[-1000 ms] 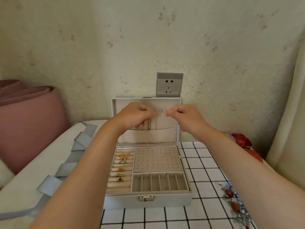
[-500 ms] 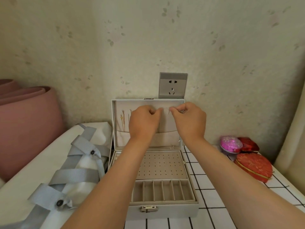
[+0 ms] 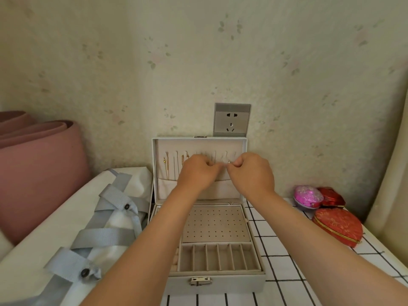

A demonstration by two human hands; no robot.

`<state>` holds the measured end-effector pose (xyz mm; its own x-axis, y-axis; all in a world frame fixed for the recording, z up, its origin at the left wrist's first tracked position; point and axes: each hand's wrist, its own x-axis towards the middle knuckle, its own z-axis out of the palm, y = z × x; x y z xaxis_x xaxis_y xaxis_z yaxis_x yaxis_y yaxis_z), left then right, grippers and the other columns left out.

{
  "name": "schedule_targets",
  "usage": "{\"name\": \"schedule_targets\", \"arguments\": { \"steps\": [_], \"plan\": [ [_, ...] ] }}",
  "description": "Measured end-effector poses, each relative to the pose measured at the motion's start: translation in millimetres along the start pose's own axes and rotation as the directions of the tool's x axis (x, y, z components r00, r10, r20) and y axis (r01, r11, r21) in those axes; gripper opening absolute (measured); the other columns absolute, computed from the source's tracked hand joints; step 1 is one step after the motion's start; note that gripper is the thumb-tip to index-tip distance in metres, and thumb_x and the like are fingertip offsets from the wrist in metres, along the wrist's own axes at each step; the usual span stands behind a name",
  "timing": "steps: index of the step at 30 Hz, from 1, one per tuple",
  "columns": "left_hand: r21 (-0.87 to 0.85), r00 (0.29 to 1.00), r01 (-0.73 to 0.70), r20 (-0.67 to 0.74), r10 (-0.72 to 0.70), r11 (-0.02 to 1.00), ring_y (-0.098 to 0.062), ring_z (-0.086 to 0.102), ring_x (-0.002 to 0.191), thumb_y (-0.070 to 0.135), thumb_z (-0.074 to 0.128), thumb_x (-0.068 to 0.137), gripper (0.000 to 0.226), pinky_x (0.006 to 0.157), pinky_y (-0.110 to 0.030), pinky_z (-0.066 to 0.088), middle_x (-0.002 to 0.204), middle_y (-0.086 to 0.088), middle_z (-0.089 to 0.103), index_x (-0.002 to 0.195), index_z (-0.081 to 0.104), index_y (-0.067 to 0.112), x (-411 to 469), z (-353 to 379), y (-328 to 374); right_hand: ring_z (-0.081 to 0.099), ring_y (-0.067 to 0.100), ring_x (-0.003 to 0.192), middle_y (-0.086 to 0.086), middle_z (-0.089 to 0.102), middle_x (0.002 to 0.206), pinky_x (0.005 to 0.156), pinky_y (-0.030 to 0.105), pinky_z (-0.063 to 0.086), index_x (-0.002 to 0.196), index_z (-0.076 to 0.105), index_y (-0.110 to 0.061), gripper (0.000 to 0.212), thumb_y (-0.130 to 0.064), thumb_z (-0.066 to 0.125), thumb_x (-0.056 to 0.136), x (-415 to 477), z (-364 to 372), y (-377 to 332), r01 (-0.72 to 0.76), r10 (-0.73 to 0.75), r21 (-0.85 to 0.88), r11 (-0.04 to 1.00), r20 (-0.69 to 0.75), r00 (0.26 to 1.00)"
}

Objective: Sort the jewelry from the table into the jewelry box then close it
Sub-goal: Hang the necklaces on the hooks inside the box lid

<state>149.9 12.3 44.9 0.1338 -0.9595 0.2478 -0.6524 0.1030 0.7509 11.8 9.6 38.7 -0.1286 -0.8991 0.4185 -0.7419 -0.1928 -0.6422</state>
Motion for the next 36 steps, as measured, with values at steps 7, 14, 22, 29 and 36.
{"name": "schedule_targets", "arguments": {
  "steps": [7, 14, 22, 29, 36],
  "plan": [
    [-0.276, 0.962, 0.039, 0.272, 0.039, 0.960, -0.008, 0.060, 0.057, 0.016, 0.054, 0.097, 0.023, 0.058, -0.020, 0.052, 0.070, -0.003, 0.066, 0.082, 0.069, 0.008, -8.5, -18.3, 10.0, 0.065, 0.020, 0.060, 0.016, 0.074, 0.091, 0.047, 0.027, 0.050, 0.092, 0.069, -0.004, 0.026, -0.019, 0.049, 0.098, -8.6, -14.8, -12.5, -0.322, 0.086, 0.360, 0.875, 0.541, 0.837],
    [-0.053, 0.938, -0.105, 0.326, 0.116, 0.993, -0.010, 0.054, 0.063, 0.036, 0.062, 0.090, 0.032, 0.075, -0.036, 0.052, 0.064, -0.004, 0.062, 0.064, 0.070, 0.019, -7.2, -37.7, 12.5, 0.072, 0.024, 0.086, 0.008, 0.075, 0.087, 0.090, 0.039, 0.056, 0.102, 0.069, -0.013, 0.012, -0.020, 0.063, 0.095, -14.7, -15.4, -8.8, -0.403, -0.010, 0.368, 0.838, 0.748, 0.663],
    [-0.019, 0.913, 0.030, 0.409, -0.019, 0.999, -0.011, 0.063, 0.073, 0.012, 0.061, 0.089, 0.018, 0.058, -0.017, 0.043, 0.092, -0.003, 0.072, 0.102, 0.073, 0.012, -15.9, -35.6, 0.5, 0.064, 0.015, 0.077, 0.003, 0.070, 0.084, 0.071, 0.026, 0.050, 0.097, 0.074, -0.003, 0.021, -0.020, 0.062, 0.093, -7.0, -33.6, -17.3, -0.141, 0.027, 0.110, 0.984, 0.686, 0.727],
    [-0.327, 0.840, 0.269, 0.540, -0.054, 0.906, -0.011, 0.070, 0.085, 0.026, 0.067, 0.089, 0.020, 0.068, -0.024, 0.045, 0.105, 0.005, 0.075, 0.108, 0.070, 0.022, -30.4, -17.4, -3.6, 0.056, 0.013, 0.061, 0.003, 0.066, 0.073, 0.061, 0.026, 0.047, 0.072, 0.072, -0.017, 0.024, -0.017, 0.060, 0.093, 3.2, -44.5, -23.4, 0.006, -0.081, 0.134, 0.991, 0.562, 0.823],
    [-0.276, 0.835, 0.250, 0.547, -0.062, 0.928, -0.006, 0.064, 0.070, 0.027, 0.062, 0.092, 0.016, 0.059, -0.021, 0.040, 0.095, 0.004, 0.076, 0.103, 0.069, 0.018, -36.7, -14.7, 3.8, 0.050, 0.015, 0.049, 0.005, 0.059, 0.062, 0.048, 0.026, 0.044, 0.078, 0.074, -0.017, 0.023, -0.016, 0.058, 0.095, 5.2, -40.2, -17.0, -0.067, -0.088, 0.241, 0.968, 0.580, 0.810]
  ]
}}
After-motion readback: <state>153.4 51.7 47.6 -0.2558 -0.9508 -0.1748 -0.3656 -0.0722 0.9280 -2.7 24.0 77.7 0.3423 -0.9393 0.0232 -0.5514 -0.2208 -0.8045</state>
